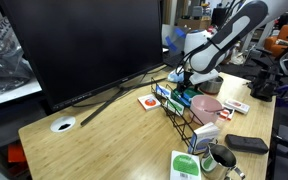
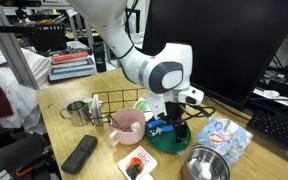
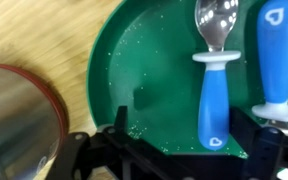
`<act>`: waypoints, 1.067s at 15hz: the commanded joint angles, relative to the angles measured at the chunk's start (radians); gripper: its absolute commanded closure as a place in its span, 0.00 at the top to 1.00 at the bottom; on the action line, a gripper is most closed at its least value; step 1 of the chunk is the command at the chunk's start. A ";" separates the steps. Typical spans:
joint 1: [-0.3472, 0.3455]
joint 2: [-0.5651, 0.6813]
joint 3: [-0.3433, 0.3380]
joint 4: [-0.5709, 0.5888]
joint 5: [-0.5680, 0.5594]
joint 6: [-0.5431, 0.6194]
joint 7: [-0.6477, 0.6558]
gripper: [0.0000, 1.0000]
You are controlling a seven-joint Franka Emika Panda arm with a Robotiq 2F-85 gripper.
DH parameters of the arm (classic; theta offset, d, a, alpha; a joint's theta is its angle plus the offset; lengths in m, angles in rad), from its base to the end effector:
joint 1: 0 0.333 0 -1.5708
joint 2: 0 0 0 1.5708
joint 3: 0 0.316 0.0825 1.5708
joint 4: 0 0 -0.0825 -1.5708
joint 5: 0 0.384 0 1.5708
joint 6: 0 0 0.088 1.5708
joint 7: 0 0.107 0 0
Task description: Pick up the blue spoon and place it in the pink cup
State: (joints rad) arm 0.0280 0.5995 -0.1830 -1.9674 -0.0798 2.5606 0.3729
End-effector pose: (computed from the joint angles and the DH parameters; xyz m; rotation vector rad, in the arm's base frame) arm 0.6064 -0.0913 0.1678 2.9269 -0.6387 0.0245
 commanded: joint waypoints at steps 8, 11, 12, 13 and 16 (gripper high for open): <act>0.004 0.025 -0.005 0.056 0.017 -0.014 0.012 0.54; 0.003 0.025 -0.003 0.058 0.021 -0.015 0.011 0.33; 0.003 0.023 -0.001 0.058 0.023 -0.016 0.009 0.27; 0.003 0.021 0.000 0.058 0.024 -0.018 0.008 0.18; 0.001 0.016 0.003 0.057 0.030 -0.029 0.006 0.05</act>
State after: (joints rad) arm 0.0328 0.6151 -0.1843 -1.9191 -0.0684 2.5569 0.3830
